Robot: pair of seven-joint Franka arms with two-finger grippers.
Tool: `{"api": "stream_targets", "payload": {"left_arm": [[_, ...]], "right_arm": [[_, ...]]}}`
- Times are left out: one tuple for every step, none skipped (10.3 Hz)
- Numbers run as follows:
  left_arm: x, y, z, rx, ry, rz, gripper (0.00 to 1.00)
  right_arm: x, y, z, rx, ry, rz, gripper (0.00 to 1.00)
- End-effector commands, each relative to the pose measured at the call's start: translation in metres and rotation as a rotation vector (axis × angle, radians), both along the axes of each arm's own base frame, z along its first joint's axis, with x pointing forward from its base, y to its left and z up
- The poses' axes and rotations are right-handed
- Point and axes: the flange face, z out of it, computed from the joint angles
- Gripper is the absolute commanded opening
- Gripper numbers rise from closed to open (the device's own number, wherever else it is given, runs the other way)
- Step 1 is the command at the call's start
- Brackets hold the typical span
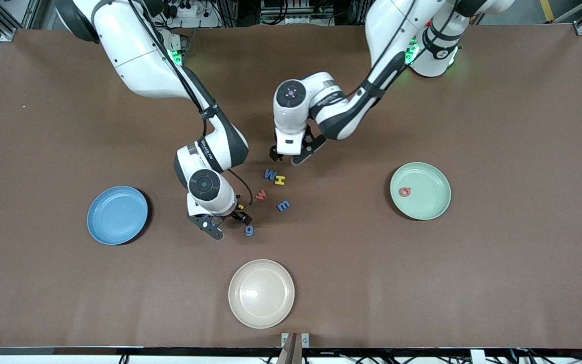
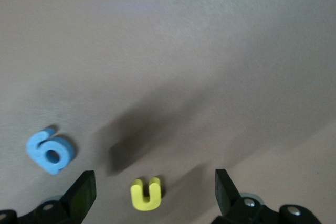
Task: Sort upper and lower case letters into plates
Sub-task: 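Grasp the yellow u with the right gripper while the left gripper returns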
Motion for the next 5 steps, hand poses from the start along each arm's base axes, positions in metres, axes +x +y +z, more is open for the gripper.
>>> {"api": "stream_targets", "payload": {"left_arm": [[0.003,-0.008,-0.006,-0.006,-0.022,0.026,1.00],[0.001,-0.009,-0.006,-0.019,-0.029,0.032,1.00],[-0.005,-0.011,-0.009,-0.015,-0.025,0.059,1.00],[-0.014,-0.010,-0.017,-0.009,-0.018,0.062,1.00],[-0.024,-0.008,-0.024,-0.008,-0.014,0.081,1.00]], "right_arm": [[-0.012,-0.002,-0.012,0.012,-0.011,-0.041,1.00],[-0.013,-0.001,-0.013,0.014,-0.013,-0.053,1.00],[-0.015,0.003,-0.012,0.017,-0.013,-0.058,1.00],[-0.015,0.005,-0.008,0.022,-0.016,-0.062,1.00],[-0.016,0.007,-0.007,0.025,-0.016,-0.065,1.00]]}}
